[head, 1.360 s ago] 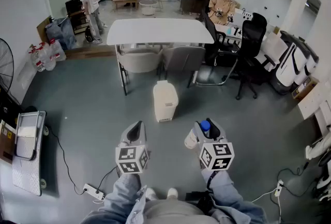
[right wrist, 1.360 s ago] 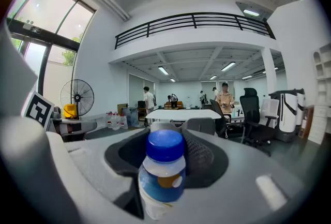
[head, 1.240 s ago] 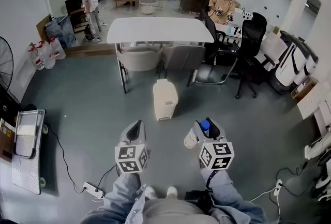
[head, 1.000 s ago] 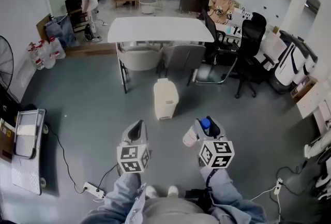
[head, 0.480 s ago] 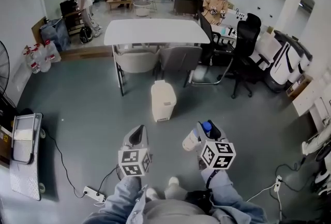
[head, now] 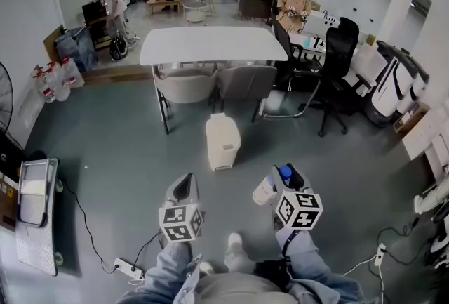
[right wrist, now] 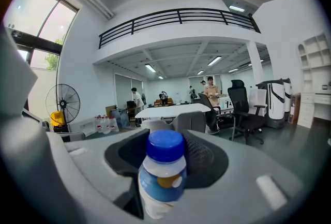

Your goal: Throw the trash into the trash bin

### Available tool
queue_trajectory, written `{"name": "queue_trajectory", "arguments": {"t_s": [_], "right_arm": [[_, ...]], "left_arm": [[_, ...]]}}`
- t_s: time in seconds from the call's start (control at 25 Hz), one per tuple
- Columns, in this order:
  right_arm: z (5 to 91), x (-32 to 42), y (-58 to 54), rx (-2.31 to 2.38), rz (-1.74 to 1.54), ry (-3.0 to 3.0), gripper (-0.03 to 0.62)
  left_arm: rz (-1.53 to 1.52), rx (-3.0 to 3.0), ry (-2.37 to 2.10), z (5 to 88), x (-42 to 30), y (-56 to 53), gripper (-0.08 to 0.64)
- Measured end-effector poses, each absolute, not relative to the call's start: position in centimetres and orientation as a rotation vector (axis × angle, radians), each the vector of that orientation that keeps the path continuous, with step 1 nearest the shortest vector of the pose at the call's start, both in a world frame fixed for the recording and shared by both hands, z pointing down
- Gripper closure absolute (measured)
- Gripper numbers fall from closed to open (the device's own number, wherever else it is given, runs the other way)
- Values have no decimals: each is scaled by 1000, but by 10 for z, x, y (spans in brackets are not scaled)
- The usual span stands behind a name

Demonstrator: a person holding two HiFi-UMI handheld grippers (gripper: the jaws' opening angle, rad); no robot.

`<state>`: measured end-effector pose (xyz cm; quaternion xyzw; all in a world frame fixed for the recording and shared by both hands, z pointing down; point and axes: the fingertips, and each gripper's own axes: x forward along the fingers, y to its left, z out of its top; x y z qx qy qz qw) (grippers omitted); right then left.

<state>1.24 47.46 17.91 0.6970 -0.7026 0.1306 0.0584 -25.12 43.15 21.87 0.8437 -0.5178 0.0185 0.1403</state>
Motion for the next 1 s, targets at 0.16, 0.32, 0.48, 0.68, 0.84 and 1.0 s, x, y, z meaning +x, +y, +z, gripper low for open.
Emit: {"name": "queue_trajectory", "arguments": {"t_s": [0.16,0.32,0.48,0.68,0.84,1.0], "right_arm": [[183,40,439,2114,440,-2145,393],[177,71,396,2110,436,-2175,393],[175,106,356,2103,451,-2192,393],[182,142,316,2098,498,-2194,393],[196,162,288,2070,543,-2212,393],[218,183,266,2053,647,-2204,393]], "left_arm": [[62,2429,-1515,220,-229,399,551],[69,2437,-1541,211,-200,359,551],[72,2443,-1567,203,-168,321,551],[84,2418,-1587,208,-141,288,551],[111,2384,-1610,218,-126,265,551],[160,2386,-1622,226,-110,242,551]]}}
